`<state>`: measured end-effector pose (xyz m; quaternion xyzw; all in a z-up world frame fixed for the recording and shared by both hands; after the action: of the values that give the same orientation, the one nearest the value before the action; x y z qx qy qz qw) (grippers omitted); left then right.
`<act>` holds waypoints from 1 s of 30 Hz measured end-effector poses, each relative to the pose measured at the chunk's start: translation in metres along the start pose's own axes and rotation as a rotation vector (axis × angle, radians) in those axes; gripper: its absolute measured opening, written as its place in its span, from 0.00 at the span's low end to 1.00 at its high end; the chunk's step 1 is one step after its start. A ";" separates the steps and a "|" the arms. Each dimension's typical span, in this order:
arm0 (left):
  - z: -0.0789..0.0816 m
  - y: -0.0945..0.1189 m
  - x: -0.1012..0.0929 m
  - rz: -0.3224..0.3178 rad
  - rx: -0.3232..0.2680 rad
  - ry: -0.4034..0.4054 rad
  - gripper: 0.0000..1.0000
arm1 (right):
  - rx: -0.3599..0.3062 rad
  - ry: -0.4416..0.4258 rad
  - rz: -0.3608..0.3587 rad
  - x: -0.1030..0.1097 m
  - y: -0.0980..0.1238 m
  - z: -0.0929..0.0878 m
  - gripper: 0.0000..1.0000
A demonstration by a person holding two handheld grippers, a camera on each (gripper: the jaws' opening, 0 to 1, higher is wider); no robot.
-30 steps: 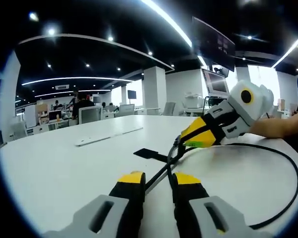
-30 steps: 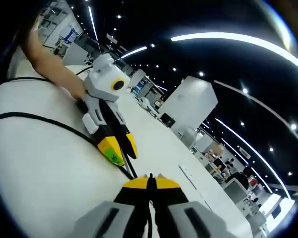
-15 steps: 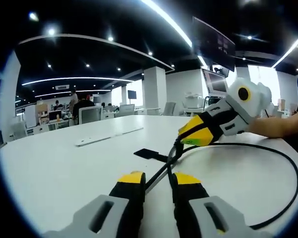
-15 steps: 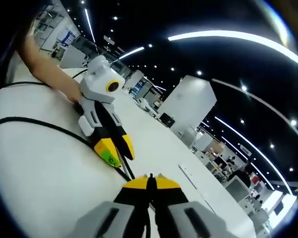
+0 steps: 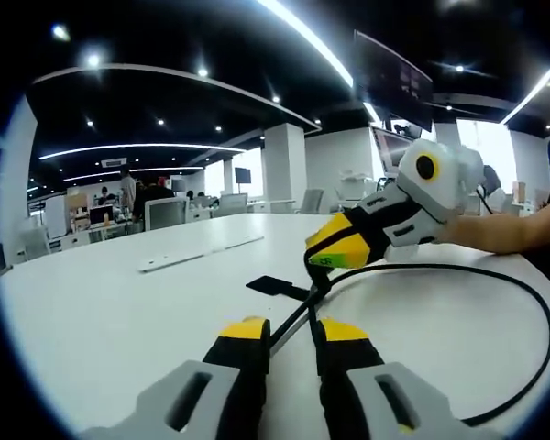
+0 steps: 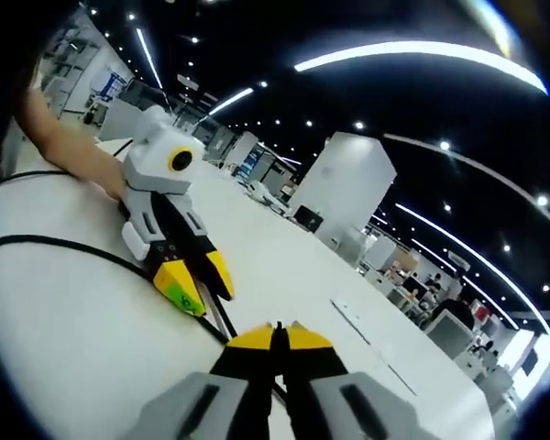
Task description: Find the charging cable on the desk, coil it up and secure with Velcro.
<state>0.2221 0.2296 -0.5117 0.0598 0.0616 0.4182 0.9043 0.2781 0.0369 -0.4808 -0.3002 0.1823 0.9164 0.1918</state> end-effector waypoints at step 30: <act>0.002 -0.007 0.003 -0.017 0.006 -0.005 0.20 | 0.148 -0.138 0.054 -0.013 -0.026 -0.019 0.04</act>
<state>0.2296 0.2270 -0.5112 0.0628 0.0611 0.4103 0.9077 0.3088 0.0471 -0.4928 -0.2164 0.2439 0.9238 0.2007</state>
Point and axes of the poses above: the point that each gripper's makers call its tool centre point, and the gripper's own axes: y roughly backward along the fingers, x roughly to its left, z roughly out of its top, the point moved 10 cm from there along y, roughly backward along the fingers, and after that the axes turned 7 degrees about y, right-handed, at the moved point
